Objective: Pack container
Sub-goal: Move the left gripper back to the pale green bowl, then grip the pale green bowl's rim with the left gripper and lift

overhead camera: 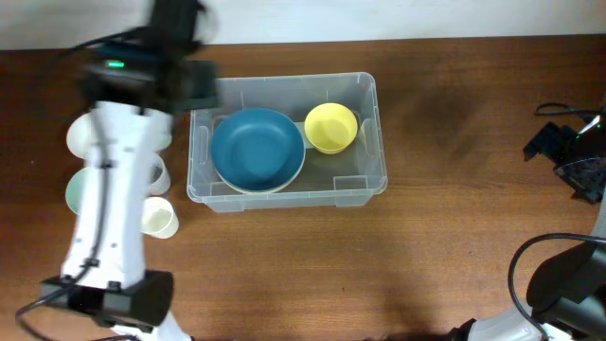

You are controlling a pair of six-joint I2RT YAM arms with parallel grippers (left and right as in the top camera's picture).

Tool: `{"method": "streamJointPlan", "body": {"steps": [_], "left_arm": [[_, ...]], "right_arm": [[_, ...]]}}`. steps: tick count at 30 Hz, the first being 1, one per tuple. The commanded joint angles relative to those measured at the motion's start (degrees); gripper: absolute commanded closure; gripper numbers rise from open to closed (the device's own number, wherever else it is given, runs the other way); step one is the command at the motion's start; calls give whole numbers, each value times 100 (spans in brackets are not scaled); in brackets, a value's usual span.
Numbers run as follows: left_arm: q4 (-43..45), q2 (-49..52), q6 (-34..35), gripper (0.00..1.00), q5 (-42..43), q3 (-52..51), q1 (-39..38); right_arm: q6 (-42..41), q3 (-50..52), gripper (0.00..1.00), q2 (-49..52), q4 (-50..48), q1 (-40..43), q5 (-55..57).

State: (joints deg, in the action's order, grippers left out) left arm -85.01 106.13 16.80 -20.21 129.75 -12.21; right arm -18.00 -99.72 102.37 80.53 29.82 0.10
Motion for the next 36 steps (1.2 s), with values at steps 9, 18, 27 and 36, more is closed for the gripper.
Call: {"method": "streamJointPlan", "body": {"steps": [9,18,27,36], "left_arm": [[-372,4,1805,0,1510,-789,3576],[1075,4,1888,1,1768,-3169,4218],[2293,4,2317,1,1744,-4513,4256],[2951,4,2459,1,1707,-5143,4492]], "right_arm": [[-50,9,1,-59,-4,20,11],[-50,9,1,-59,-4,20,13],[-50,9,1,-59,-2,20,11],[-50,9,1,-59,-2,20,11]]}}
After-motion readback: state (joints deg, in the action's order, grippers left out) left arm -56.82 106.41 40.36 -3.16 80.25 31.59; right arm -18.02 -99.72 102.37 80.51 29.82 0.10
